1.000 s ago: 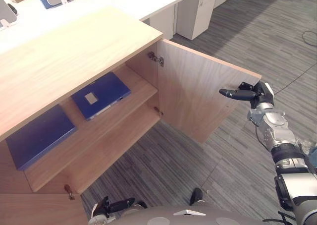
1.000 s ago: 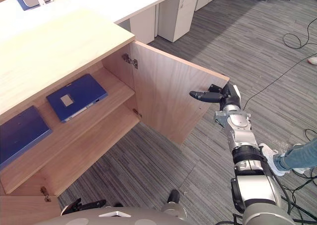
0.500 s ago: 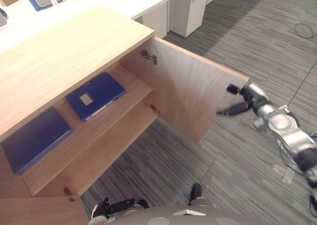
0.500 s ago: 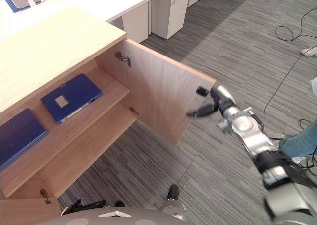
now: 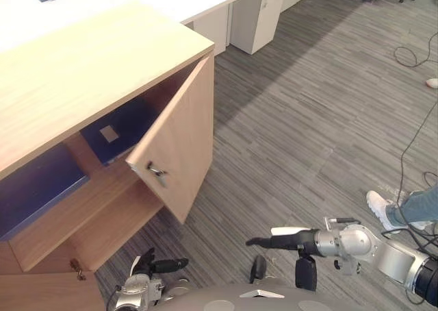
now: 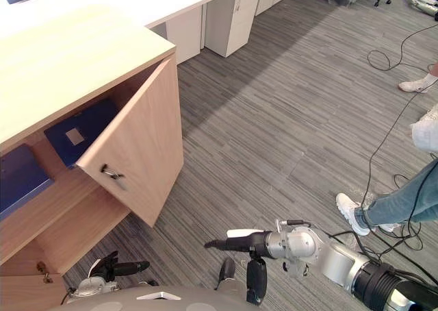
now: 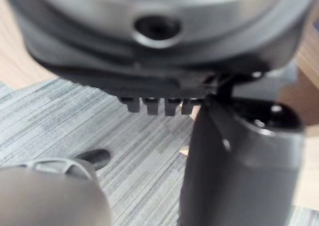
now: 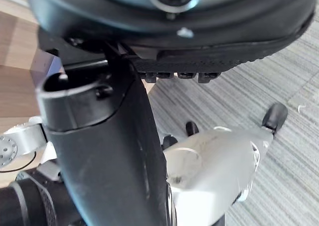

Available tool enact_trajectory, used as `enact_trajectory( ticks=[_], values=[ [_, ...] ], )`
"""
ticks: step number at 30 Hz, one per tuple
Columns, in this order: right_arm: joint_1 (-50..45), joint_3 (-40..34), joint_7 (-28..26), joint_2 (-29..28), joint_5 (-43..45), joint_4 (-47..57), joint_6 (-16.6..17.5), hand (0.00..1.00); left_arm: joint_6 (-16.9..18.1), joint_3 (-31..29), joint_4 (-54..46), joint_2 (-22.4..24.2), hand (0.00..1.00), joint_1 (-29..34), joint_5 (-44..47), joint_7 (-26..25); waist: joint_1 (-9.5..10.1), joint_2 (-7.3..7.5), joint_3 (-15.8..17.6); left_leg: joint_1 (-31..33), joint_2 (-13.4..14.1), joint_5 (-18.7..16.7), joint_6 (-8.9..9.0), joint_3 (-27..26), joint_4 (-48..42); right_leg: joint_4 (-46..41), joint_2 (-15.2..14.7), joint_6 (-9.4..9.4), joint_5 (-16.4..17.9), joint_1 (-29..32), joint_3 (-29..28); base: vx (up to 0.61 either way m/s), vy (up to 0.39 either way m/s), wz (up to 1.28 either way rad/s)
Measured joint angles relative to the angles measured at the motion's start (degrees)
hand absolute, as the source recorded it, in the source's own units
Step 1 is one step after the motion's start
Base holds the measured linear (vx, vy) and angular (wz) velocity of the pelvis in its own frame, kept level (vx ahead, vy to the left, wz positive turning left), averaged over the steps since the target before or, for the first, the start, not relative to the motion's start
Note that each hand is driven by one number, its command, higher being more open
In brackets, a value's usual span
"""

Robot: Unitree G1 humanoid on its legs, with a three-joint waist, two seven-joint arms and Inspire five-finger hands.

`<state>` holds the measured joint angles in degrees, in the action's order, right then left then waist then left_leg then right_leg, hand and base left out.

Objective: Walk over to the cabinet, pick up the folder, carry it to the office cabinet, place the folder inside the office cabinet, then close the office cabinet door

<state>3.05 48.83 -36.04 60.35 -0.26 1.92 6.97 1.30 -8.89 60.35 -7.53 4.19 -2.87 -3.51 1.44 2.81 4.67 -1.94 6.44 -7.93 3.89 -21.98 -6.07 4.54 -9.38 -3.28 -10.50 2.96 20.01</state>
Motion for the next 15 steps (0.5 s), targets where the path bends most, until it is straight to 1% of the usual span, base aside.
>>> enact_trajectory(
  ticks=[3, 4, 5, 6, 7, 8, 9, 10, 11, 12, 13, 14, 15],
  values=[
    [0.0, 0.9, 0.1, -2.8, -1.6, -0.2, -0.2, 1.0, 0.0, 0.0, -0.2, 0.0, 1.0, -0.6, 0.0, -0.1, 0.41, 0.6, -0.2, 1.5, 0.0, -0.1, -0.13, 0.6, -1.0, 0.0, -0.2, 0.0, 0.0, 0.7, 0.3, -0.04, 0.014, 0.09],
    [-0.2, 0.4, 0.6, -5.6, -1.5, -1.6, -0.3, 1.0, 0.0, 0.0, -0.2, 0.0, 1.0, -0.9, 0.0, -0.2, 0.79, 0.94, 0.0, 1.7, 0.0, -0.1, -0.13, 1.1, -1.6, 0.0, -0.2, 0.0, 0.0, 0.6, 0.7, -0.04, 0.015, 0.22],
    [-1.0, -1.4, 1.2, -9.7, -1.3, -5.1, -0.2, 1.0, -0.1, 0.4, -0.2, 0.0, 1.0, -1.5, -0.2, -0.5, 1.26, 1.12, -0.1, 2.1, 0.0, -0.1, -0.14, 2.1, -2.0, 0.0, -0.2, 0.0, 0.0, 0.2, 1.7, -0.04, 0.022, 0.3],
    [-1.2, -2.2, 1.3, -11.9, -1.3, -7.6, -0.1, 1.0, 0.0, 1.1, -0.3, 0.0, 1.0, -1.7, -0.4, -0.8, 1.51, 1.24, -0.1, 2.4, -0.1, -0.1, -0.14, 2.7, -2.2, 0.0, -0.3, 0.0, 0.0, 0.0, 2.3, -0.04, 0.028, 0.42],
    [-1.1, -3.5, 2.2, -15.4, -1.5, -12.1, -0.1, 1.0, 0.0, 1.9, -0.7, 0.0, 1.0, -1.9, -0.9, -1.2, 1.72, 1.43, -0.1, 2.8, -0.2, -0.1, -0.17, 3.7, -2.7, 0.0, -0.5, -0.01, 0.0, -0.4, 3.4, -0.04, 0.033, 0.54],
    [-1.1, -6.1, 4.4, -20.8, -2.0, -19.1, -0.3, 1.0, 0.0, 2.6, -1.4, 0.0, 1.0, -1.9, -1.6, -1.3, 1.82, 1.59, -0.1, 3.5, -0.3, -0.1, -0.25, 5.3, -3.3, -0.1, -0.8, -0.02, 0.1, -0.9, 5.0, -0.05, 0.054, 0.7],
    [-0.9, -9.5, 7.5, -26.3, -4.4, -26.2, -0.5, 1.0, 0.0, 3.4, -1.9, 0.0, 1.0, -1.9, -1.8, -1.4, 2.07, 1.43, 0.1, 4.1, -0.5, -0.4, -0.62, 6.9, -4.3, -2.5, -1.8, 0.02, 1.5, -1.0, 6.5, -0.05, 0.073, 0.72],
    [-0.9, -11.4, 9.6, -28.9, -6.5, -29.7, -0.6, 1.0, -0.1, 4.0, -2.2, 0.1, 1.0, -1.9, -2.0, -1.5, 2.02, 1.15, 0.3, 4.6, -0.6, -0.7, -0.85, 8.1, -5.1, -5.0, -2.8, -0.07, 2.9, -0.7, 7.3, -0.07, 0.148, 0.86],
    [-0.7, -15.8, 13.1, -33.1, -9.9, -36.7, -1.6, 1.0, -0.1, 5.5, -3.0, 0.5, 1.0, -1.9, -2.1, -1.7, 1.95, 0.36, 0.8, 4.8, -0.8, -1.6, -1.24, 10.6, -6.8, -11.1, -4.6, -0.46, 5.6, -0.3, 9.2, -0.06, 0.146, 1.12],
    [-0.5, -21.3, 15.8, -36.3, -12.4, -43.1, -2.3, 1.0, -0.2, 8.5, -4.1, 0.8, 1.0, -1.9, -2.6, -2.4, 1.81, -0.43, 1.3, 5.1, -1.4, -2.8, -1.81, 13.5, -8.1, -17.6, -7.0, 0.06, 7.4, 0.1, 10.8, -0.06, 0.152, 1.23],
    [-0.5, -24.5, 17.0, -37.8, -13.1, -46.5, -2.7, 1.0, -0.2, 10.4, -4.8, 0.8, 1.0, -1.8, -3.6, -2.7, 1.73, -0.66, 1.5, 5.4, -1.9, -3.0, -2.11, 15.1, -8.7, -20.6, -8.2, 0.4, 7.6, 0.5, 11.4, -0.04, 0.178, 1.4],
    [-0.2, -33.8, 20.6, -41.7, -12.9, -54.4, -3.5, 1.0, 0.0, 13.7, -6.8, 0.4, 1.0, -1.8, -8.0, -2.7, 1.68, -1.46, 1.8, 5.5, -3.1, -2.9, -2.49, 18.4, -9.1, -26.7, -10.7, 1.23, 7.5, 1.0, 10.9, -0.04, 0.179, 1.21],
    [0.1, -39.6, 22.1, -43.8, -12.9, -58.2, -4.0, 1.0, 0.3, 15.0, -7.4, 0.0, 1.0, -1.8, -9.8, -2.7, 1.59, -1.23, 2.1, 5.6, -3.8, -2.8, -2.63, 20.2, -9.3, -28.8, -11.6, 2.38, 7.4, 1.1, 10.3, -0.02, 0.187, 1.48]
  ],
)
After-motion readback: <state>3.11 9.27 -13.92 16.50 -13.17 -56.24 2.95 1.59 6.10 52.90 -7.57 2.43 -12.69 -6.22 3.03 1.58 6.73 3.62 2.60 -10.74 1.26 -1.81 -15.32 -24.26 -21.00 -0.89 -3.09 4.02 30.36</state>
